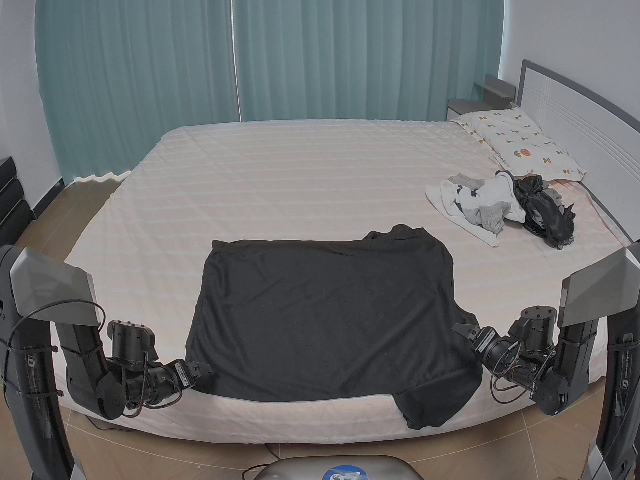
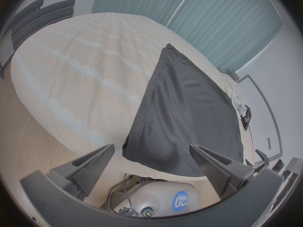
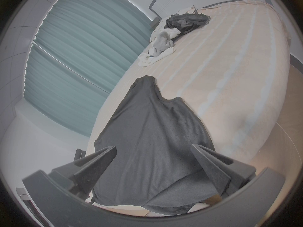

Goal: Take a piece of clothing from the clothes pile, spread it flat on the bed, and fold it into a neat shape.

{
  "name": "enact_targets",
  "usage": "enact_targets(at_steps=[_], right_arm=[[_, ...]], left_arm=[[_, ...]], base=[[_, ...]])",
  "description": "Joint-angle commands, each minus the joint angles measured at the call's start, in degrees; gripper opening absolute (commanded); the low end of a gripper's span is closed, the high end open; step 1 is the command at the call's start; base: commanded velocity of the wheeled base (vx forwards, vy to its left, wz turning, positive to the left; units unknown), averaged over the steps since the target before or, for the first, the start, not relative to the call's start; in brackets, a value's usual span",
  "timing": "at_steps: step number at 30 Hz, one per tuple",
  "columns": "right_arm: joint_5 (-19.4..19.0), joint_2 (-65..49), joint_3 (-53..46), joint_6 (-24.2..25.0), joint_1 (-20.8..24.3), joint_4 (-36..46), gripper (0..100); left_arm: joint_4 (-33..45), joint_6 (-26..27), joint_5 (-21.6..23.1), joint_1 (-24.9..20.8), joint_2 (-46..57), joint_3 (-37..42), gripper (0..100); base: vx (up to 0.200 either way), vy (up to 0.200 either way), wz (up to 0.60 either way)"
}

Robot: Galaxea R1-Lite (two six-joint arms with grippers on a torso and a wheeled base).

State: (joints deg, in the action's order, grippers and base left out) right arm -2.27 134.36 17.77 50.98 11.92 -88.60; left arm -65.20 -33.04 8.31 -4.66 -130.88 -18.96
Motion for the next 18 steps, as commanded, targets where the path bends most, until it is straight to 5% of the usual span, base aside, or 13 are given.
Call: enact_targets(at_steps=[1,10,11,18], right_arm=[[0.0,0.5,0.0,0.0,0.0,0.0,100],[0.0,0.2,0.1,0.0,-0.2,0.0,100],[0.0,0.2,0.2,0.0,-0.3,0.0,100],[-0.3,0.5,-0.1,-0.1,-0.4,0.2,100]], left_arm=[[0.4,0.0,-0.9,-0.4,-1.2,-1.3,100],[0.6,0.0,-3.3,-1.7,-2.6,-3.6,100],[0.5,0.0,-3.3,-1.7,-2.6,-3.4,0],[-0.1,-0.1,-4.0,-2.1,-2.1,-0.3,0]], base=[[0.000,0.000,0.00],[0.000,0.000,0.00],[0.000,0.000,0.00],[0.000,0.000,0.00]])
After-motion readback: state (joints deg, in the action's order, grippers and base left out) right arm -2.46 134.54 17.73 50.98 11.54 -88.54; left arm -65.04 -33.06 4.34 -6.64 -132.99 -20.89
